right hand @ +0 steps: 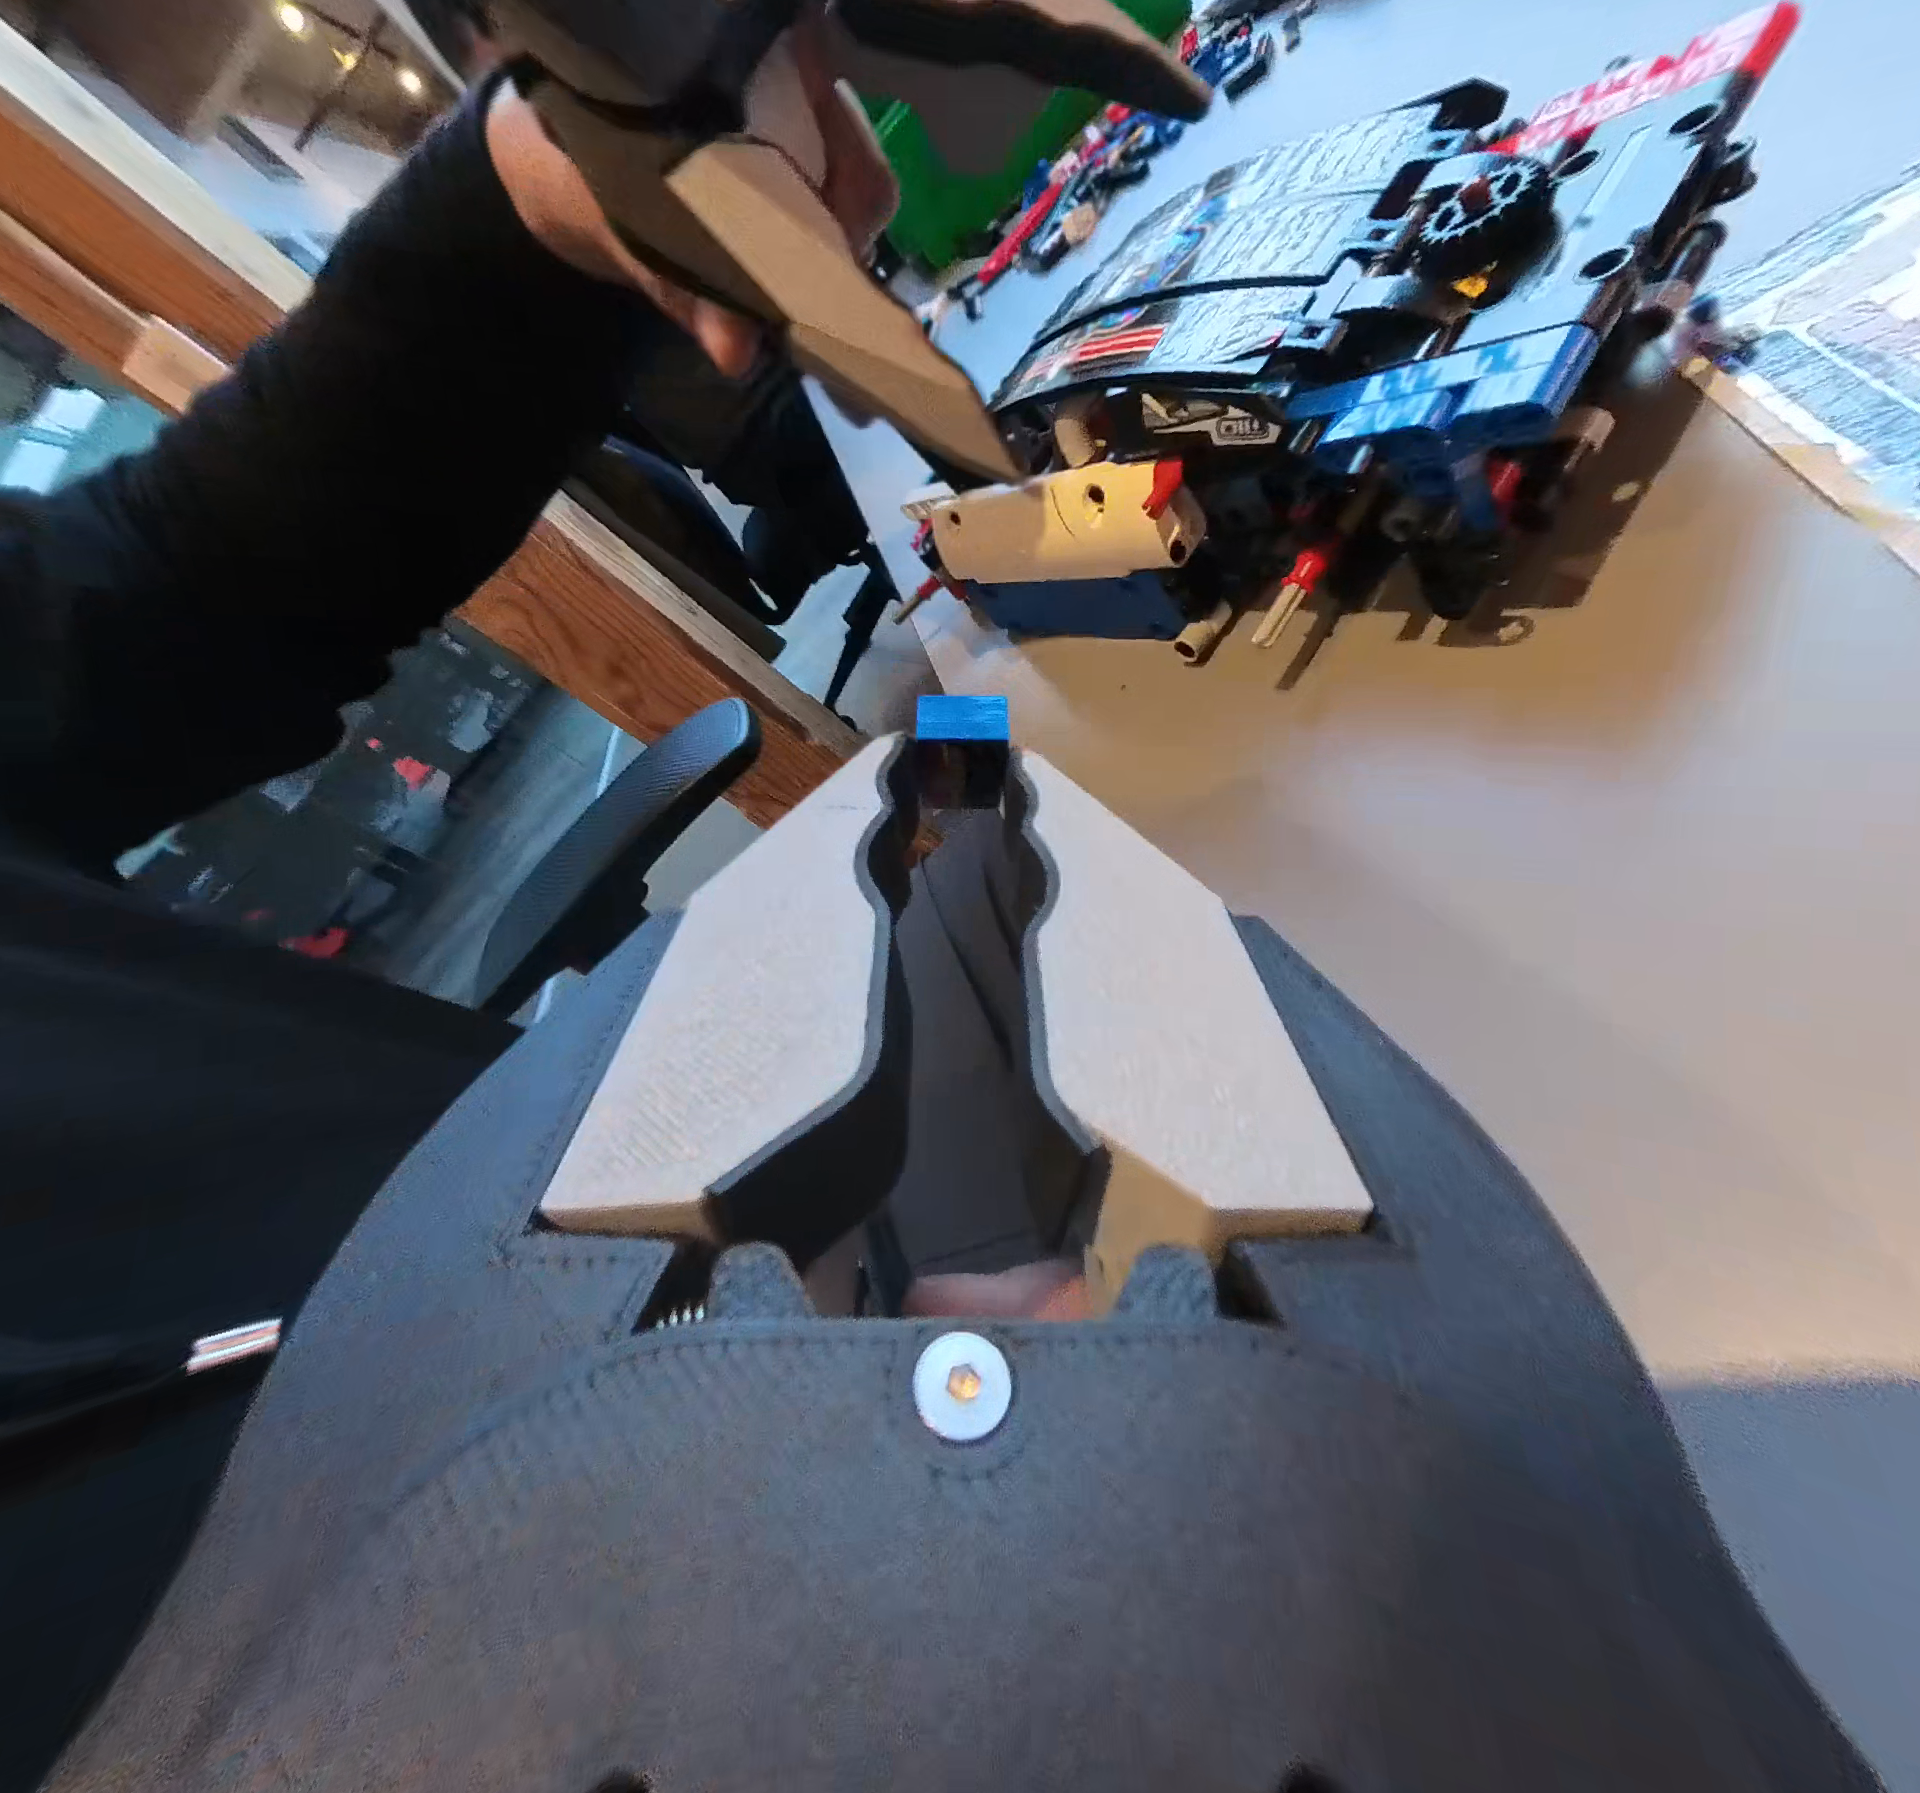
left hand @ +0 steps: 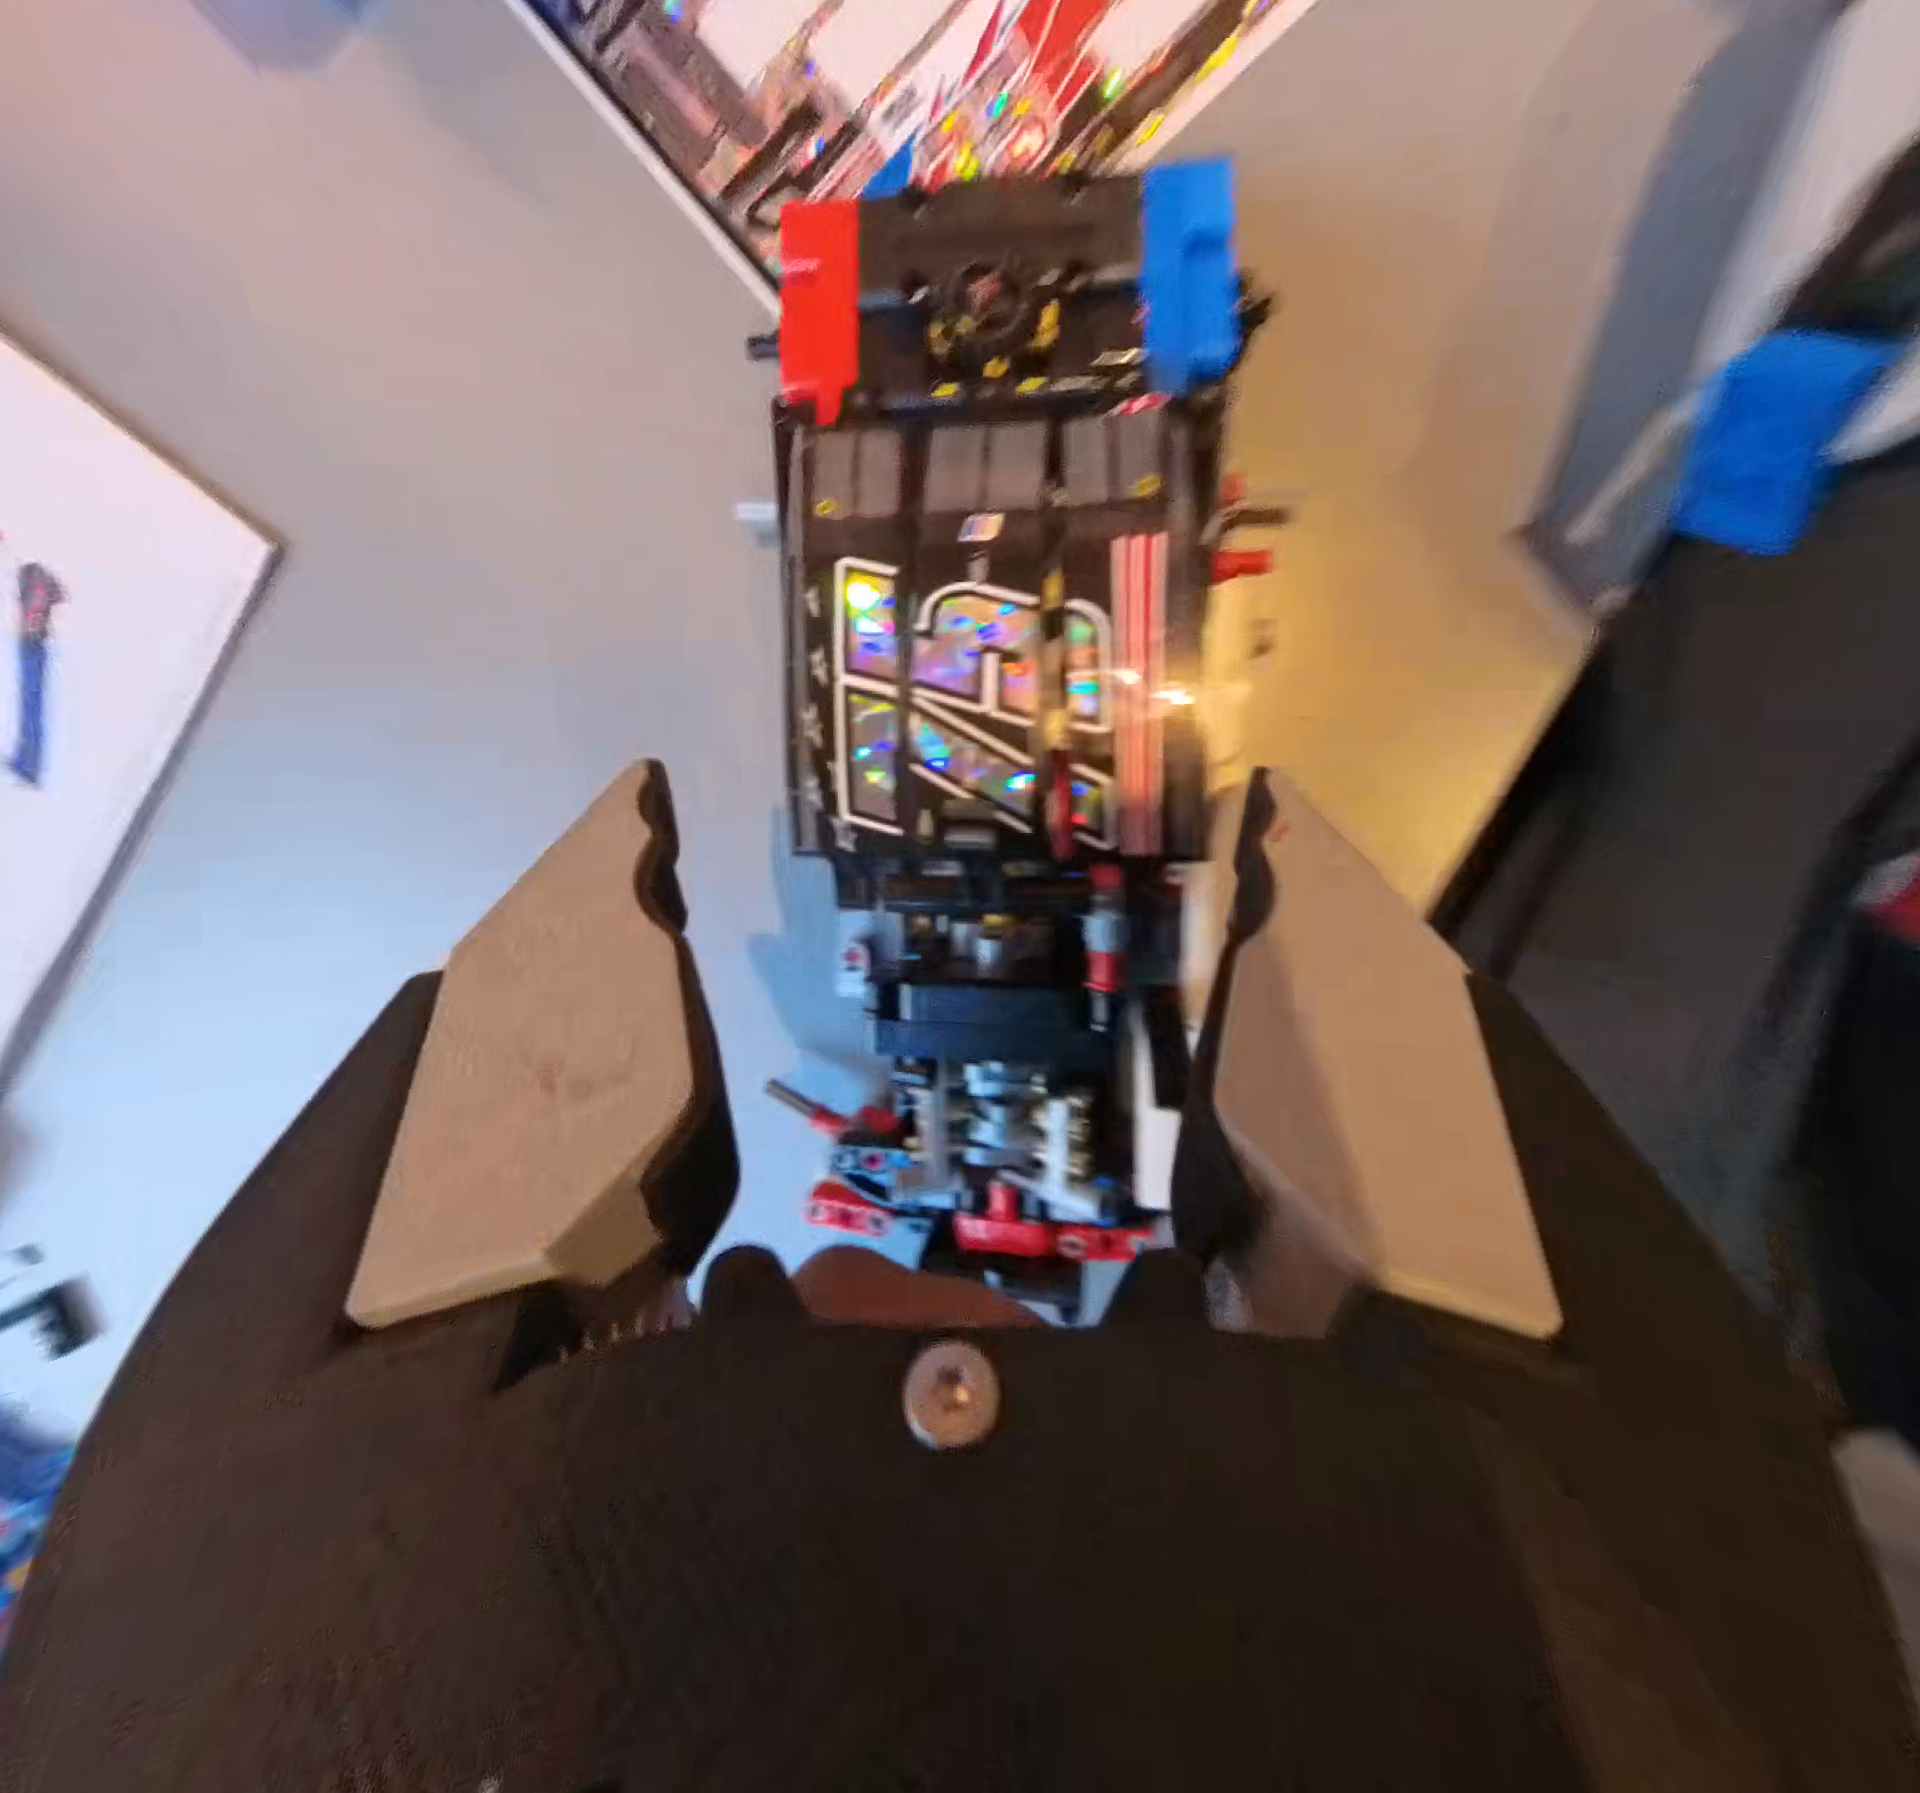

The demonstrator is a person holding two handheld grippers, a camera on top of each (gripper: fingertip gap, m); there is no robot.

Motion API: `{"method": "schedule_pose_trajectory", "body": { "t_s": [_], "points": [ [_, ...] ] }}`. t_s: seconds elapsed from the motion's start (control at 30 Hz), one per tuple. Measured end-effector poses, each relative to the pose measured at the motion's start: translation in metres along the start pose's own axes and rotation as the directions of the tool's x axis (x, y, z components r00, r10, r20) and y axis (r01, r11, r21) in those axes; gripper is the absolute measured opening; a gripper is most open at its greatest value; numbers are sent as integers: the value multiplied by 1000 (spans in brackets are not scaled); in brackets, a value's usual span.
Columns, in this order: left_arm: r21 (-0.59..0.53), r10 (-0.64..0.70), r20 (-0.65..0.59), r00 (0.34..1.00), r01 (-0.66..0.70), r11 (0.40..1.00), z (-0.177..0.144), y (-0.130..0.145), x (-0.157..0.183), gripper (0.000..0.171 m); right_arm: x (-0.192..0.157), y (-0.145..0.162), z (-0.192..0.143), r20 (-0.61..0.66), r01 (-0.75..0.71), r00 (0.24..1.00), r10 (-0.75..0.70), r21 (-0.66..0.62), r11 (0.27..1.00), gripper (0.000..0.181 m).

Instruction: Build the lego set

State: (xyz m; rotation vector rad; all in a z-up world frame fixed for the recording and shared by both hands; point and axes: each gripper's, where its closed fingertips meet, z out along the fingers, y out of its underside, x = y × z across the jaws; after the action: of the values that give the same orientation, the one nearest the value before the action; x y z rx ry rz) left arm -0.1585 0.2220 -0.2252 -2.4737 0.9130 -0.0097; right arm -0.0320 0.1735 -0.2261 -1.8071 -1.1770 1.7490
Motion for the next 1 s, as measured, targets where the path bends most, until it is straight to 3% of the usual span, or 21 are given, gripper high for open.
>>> {"method": "schedule_pose_trajectory", "body": {
  "t_s": [0.13, 0.27, 0.47, 0.6, 0.77, 0.9, 1.0],
  "points": [
    [-113, 26, -59, 998, -32, 993, 26, 11, 11, 105, 5, 8, 11, -62, 22, 998, -25, -53, 998, 14],
    [-188, 95, -46, 994, -102, 977, 36, 22, 15, 111, 13, 14, 23, -111, -59, 993, 49, -90, 994, 15],
    [-186, -17, -46, 999, 8, 982, 34, 19, 20, 105, 33, 8, 34, -154, -234, 960, 232, 6, 972, 14],
    [-132, -170, -51, 984, 162, 978, 32, 11, 28, 101, 43, 0, 35, -153, -367, 913, 378, 97, 925, 14],
    [-38, -204, 33, 978, 205, 978, 27, 4, 28, 103, 45, -2, 35, -127, -469, 860, 495, 187, 863, 14],
    [152, -144, 231, 962, 110, 982, -12, -16, 26, 88, 40, 0, 39, -78, -517, 838, 540, 201, 832, 15],
    [226, -94, 225, 970, 41, 973, -27, -23, 63, 67, 38, -4, 36, -38, -543, 825, 564, 223, 809, 14]
  ]
}}
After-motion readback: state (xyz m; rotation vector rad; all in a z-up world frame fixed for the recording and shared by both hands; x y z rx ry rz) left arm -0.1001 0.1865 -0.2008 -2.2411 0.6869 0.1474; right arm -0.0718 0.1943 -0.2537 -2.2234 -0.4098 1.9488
